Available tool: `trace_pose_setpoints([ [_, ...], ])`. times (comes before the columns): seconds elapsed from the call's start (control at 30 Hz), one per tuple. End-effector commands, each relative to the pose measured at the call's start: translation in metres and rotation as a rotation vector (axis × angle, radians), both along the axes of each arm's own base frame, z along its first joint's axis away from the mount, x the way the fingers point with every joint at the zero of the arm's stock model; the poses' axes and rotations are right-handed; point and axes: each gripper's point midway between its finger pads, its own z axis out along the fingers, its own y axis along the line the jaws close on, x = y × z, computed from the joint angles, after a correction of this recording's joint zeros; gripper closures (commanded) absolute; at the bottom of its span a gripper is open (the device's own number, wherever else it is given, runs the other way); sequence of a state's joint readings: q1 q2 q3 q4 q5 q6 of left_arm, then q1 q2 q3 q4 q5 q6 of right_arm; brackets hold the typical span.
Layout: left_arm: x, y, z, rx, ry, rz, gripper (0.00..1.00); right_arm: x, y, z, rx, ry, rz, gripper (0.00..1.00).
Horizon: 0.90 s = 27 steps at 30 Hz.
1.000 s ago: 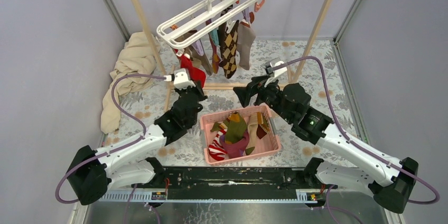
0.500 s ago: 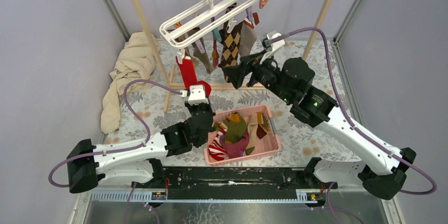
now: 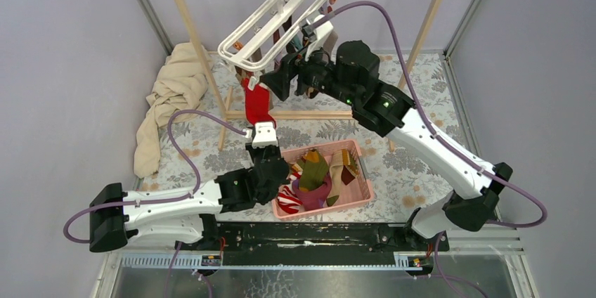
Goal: Remove the socks clipped to the hanger
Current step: Remove the sock from the hanger.
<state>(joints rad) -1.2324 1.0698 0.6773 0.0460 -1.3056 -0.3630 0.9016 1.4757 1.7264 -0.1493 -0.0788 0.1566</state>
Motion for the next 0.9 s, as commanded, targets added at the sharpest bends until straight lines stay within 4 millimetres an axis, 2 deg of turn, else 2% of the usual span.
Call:
trace_pose_setpoints([
  [0.0,-0.004,0.009,0.019,-0.052,-0.039,0.058,1.00,-0.014,0.014,0.019,0.042,-0.014,0.091,0.22],
  [0.17,-0.007,0.011,0.021,-0.064,-0.042,0.057,1.00,-0.013,0.024,0.015,0.047,0.009,0.111,0.22],
  [0.27,-0.008,0.012,0.023,-0.073,-0.045,0.054,1.00,-0.012,0.024,0.014,0.049,0.011,0.104,0.18],
  [0.47,-0.008,0.013,0.023,-0.084,-0.046,0.051,1.00,-0.011,0.023,0.012,0.053,0.010,0.090,0.18],
  [0.7,-0.010,0.013,0.020,-0.065,-0.038,0.041,1.00,-0.010,0.024,0.013,0.063,0.009,0.088,0.31],
  [0.87,-0.011,0.012,0.020,-0.063,-0.036,0.035,1.00,-0.010,0.023,0.013,0.056,0.005,0.088,0.49],
])
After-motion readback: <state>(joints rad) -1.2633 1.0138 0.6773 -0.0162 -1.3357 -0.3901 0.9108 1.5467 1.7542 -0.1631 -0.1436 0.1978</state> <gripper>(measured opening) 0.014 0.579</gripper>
